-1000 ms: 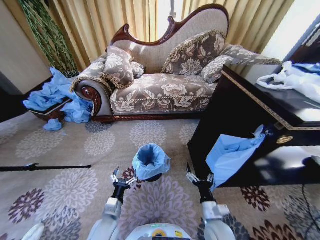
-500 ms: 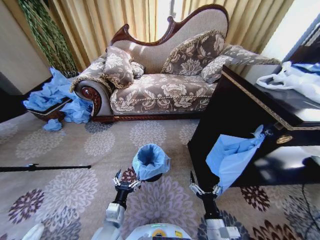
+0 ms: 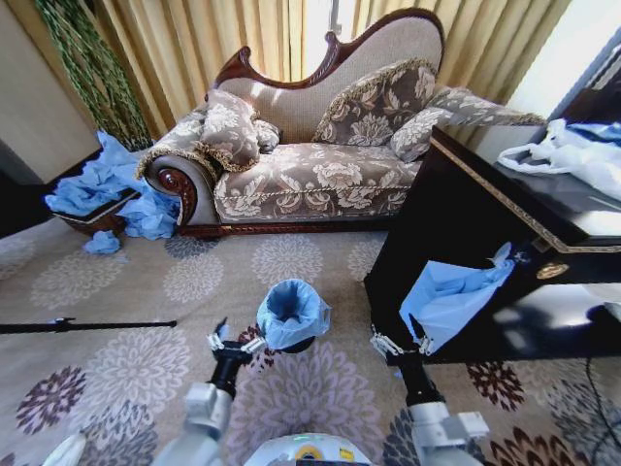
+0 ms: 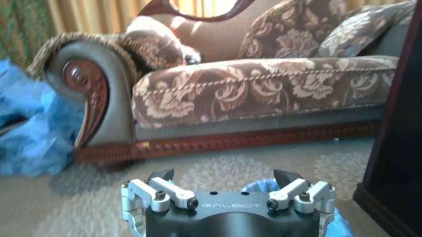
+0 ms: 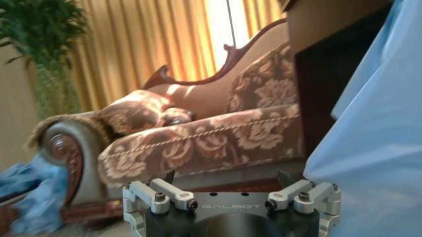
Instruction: Place a garbage bag over the trash bin.
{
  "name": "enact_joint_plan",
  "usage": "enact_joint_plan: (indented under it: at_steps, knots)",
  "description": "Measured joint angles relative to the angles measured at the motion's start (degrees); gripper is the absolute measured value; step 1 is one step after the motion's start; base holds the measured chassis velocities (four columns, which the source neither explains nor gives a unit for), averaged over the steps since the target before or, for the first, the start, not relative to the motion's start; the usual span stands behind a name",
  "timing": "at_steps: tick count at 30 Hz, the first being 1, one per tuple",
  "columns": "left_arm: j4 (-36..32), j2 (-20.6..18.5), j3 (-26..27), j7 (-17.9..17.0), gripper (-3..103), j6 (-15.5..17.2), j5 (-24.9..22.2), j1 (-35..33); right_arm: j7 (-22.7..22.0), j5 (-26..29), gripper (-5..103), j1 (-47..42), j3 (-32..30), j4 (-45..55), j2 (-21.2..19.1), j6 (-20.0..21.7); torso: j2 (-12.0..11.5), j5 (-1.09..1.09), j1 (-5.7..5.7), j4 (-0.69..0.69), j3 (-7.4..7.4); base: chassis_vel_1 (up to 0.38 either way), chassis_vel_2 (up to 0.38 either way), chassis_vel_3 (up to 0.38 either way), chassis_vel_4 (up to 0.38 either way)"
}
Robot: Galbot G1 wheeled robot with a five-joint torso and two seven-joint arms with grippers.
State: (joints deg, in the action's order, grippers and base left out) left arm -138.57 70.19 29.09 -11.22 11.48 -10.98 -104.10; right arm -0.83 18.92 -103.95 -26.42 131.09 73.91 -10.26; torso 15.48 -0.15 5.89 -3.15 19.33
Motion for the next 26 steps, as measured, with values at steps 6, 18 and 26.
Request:
enact_joint_plan:
  at_steps: [6, 18, 26]
  knots:
    - [1.1, -0.1, 4.3, 6.3, 100, -1.8, -1.8, -0.5, 4.5, 1.6, 100, 0.4, -2.1, -1.7, 1.9, 0.0, 0.0, 0.0, 0.0, -0.01, 0.0, 0.0, 0.0, 0.0, 0.0]
    - [7.1, 4.2, 4.4, 9.6, 100, -9.6, 3.0, 0.0, 9.0, 4.6, 100, -1.1, -7.2, -5.5, 5.6, -2.7, 0.0, -0.01, 0.0, 0.0, 0.0, 0.0, 0.0, 0.0, 0.0]
    - [7.2, 4.6, 3.9, 8.6, 100, -9.5, 3.6, 0.0, 8.6, 4.2, 100, -1.2, -7.0, -5.3, 5.7, -2.9, 0.0, 0.0, 0.0, 0.0, 0.0, 0.0, 0.0, 0.0, 0.0]
